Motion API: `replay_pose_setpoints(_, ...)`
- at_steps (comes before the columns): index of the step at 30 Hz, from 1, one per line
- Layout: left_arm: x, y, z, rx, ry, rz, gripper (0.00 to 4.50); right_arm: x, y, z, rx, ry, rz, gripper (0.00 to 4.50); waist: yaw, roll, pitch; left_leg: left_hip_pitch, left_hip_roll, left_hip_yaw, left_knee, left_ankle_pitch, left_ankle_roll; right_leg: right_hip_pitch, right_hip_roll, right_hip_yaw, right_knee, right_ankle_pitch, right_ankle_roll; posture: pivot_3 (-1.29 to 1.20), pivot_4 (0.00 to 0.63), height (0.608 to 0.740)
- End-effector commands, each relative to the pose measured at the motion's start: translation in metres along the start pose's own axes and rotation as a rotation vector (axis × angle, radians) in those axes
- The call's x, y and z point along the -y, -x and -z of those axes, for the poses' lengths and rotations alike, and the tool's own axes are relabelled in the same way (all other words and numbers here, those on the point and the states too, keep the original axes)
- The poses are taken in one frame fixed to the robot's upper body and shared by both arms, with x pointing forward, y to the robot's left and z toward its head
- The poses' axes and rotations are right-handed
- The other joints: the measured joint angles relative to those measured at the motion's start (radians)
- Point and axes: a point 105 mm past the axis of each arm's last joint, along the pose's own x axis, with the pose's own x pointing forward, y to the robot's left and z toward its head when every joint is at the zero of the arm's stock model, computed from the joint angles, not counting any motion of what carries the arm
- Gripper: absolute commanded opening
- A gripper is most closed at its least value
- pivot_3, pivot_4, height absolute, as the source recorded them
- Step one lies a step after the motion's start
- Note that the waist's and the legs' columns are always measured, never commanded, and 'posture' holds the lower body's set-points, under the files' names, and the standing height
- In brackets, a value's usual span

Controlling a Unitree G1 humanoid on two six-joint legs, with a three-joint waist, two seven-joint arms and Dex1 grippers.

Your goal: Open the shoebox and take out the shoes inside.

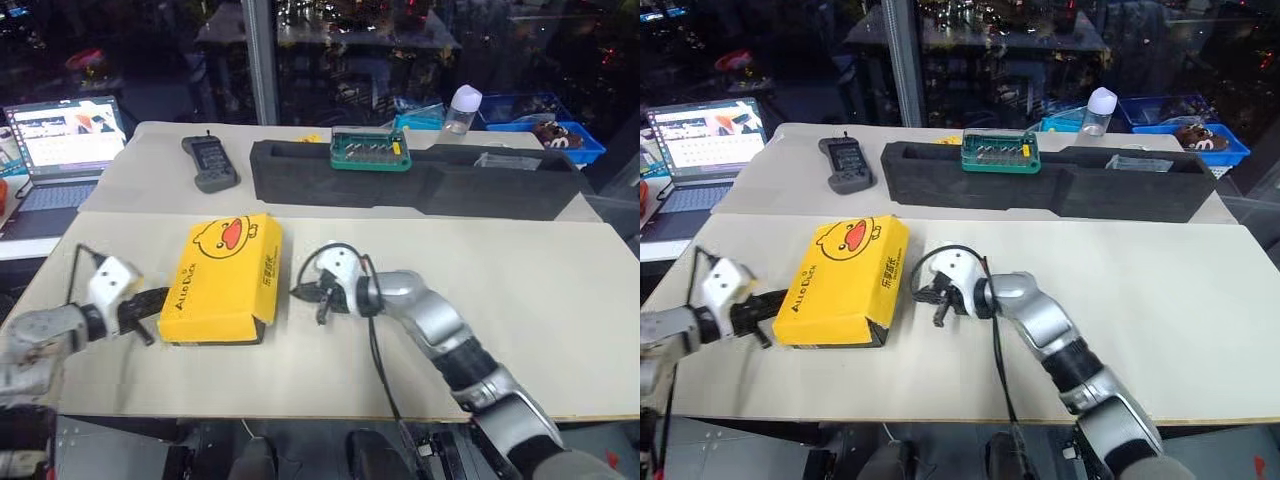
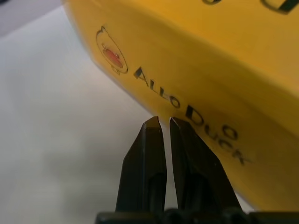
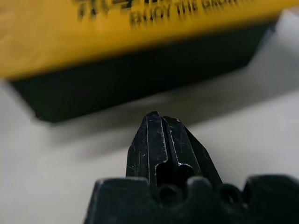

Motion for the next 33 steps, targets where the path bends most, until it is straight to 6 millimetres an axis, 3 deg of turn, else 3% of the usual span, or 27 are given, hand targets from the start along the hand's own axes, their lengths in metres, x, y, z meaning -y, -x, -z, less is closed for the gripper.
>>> replay_pose_setpoints(1, 0.014, -0.022, -0.024, 0.045, -0.116, 0.102, 0.37, 0.01, -0.002, -0.023, 0.068, 0.057, 0.029, 0.0, 0.007, 0.0, 0.0, 0.0, 0.0, 0.0, 0.0, 0.0, 0.0, 0.0, 0.0, 0.0, 0.0, 0.001, -0.001, 0.0, 0.15, 0.715)
replay_pose_setpoints(4, 0.028, -0.038, -0.034, 0.072, -0.159, 0.185, 0.37, 0.015, 0.007, -0.021, 0.06, 0.067, 0.052, 0.0, 0.014, 0.0, 0.0, -0.001, 0.0, 0.0, 0.0, 0.0, 0.0, 0.0, 0.0, 0.0, -0.001, 0.001, -0.001, 0.0, 0.15, 0.715)
replay_pose_setpoints(9, 0.062, -0.07, -0.061, 0.16, -0.198, 0.325, 0.37, 0.039, 0.054, 0.004, -0.027, 0.072, 0.163, 0.0, 0.034, 0.0, 0.0, -0.001, -0.001, -0.001, 0.002, 0.0, 0.0, 0.002, -0.001, -0.001, -0.001, 0.001, 0.0, 0.0, 0.15, 0.715)
replay_pose_setpoints(18, 0.098, -0.104, -0.077, 0.234, -0.194, 0.437, 0.37, 0.055, 0.113, 0.031, -0.154, 0.076, 0.266, 0.0, 0.027, 0.0, 0.0, 0.0, -0.001, -0.001, 0.005, 0.0, 0.0, 0.003, 0.0, 0.0, 0.0, -0.001, 0.006, 0.0, 0.15, 0.715)
replay_pose_setpoints(24, 0.095, -0.111, -0.074, 0.227, -0.212, 0.431, 0.37, 0.045, 0.12, 0.029, -0.165, 0.076, 0.255, 0.0, 0.014, 0.0, 0.0, 0.0, -0.001, -0.001, 0.007, 0.0, 0.0, 0.003, 0.0, 0.0, 0.0, -0.001, 0.008, 0.0, 0.15, 0.715)
replay_pose_setpoints(33, 0.072, -0.11, -0.072, 0.236, -0.217, 0.338, 0.37, 0.041, 0.119, 0.027, -0.167, 0.07, 0.239, 0.0, 0.011, 0.0, 0.0, 0.0, -0.001, -0.001, 0.009, 0.0, 0.0, 0.004, 0.0, 0.001, 0.0, 0.0, 0.01, 0.0, 0.15, 0.715)
